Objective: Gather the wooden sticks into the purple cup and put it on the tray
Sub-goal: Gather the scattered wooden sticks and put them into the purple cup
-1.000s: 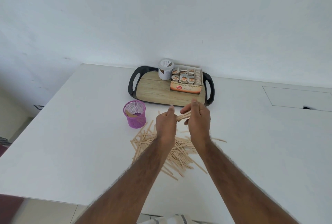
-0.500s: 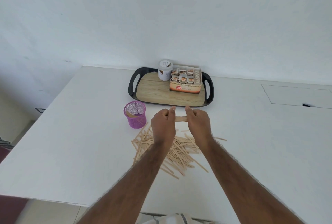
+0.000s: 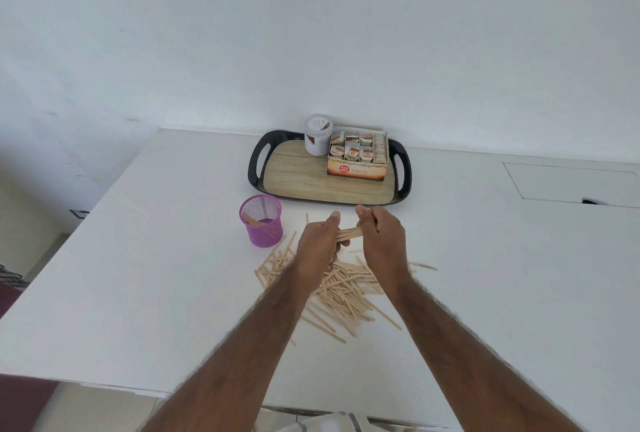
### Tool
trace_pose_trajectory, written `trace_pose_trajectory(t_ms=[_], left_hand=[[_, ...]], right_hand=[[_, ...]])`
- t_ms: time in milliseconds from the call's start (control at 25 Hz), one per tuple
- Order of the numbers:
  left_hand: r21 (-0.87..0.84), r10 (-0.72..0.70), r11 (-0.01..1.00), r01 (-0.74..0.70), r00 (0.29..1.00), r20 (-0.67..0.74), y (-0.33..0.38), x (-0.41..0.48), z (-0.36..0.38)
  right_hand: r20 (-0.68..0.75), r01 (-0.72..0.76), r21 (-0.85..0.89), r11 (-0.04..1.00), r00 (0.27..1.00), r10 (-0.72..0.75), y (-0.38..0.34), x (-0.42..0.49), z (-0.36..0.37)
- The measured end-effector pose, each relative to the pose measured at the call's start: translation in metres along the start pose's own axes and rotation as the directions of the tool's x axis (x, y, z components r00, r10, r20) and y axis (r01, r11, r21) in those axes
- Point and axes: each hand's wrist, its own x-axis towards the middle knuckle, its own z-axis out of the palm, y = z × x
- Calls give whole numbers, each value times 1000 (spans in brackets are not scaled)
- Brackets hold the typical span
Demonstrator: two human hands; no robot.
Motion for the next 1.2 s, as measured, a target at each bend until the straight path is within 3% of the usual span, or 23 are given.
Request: trace_pose_trajectory(t_ms=[160, 360, 480, 680, 880, 1200], left_hand=[[-38, -53, 998, 57, 993, 108, -4, 1, -1], [25, 44, 999, -43, 997, -63, -16, 11, -8], [82, 118, 991, -108, 985, -122, -20, 11, -7], [112, 170, 982, -154, 973, -155, -20, 13, -10], [54, 180, 983, -173, 965, -189, -23, 13, -16], [-21, 245, 968, -251, 958, -149, -32, 11, -43]], right_hand=[[6, 8, 52, 999, 1000, -9, 0, 0, 0], [277, -257, 129, 958, 937, 214, 1, 9, -8], [276, -165, -37, 986, 946, 169, 2, 6, -4], [357, -284, 162, 945, 910, 212, 6, 13, -17], [368, -293, 339, 894, 916, 160, 9, 11, -20], [416, -156, 281, 947, 909, 27, -6, 8, -9]])
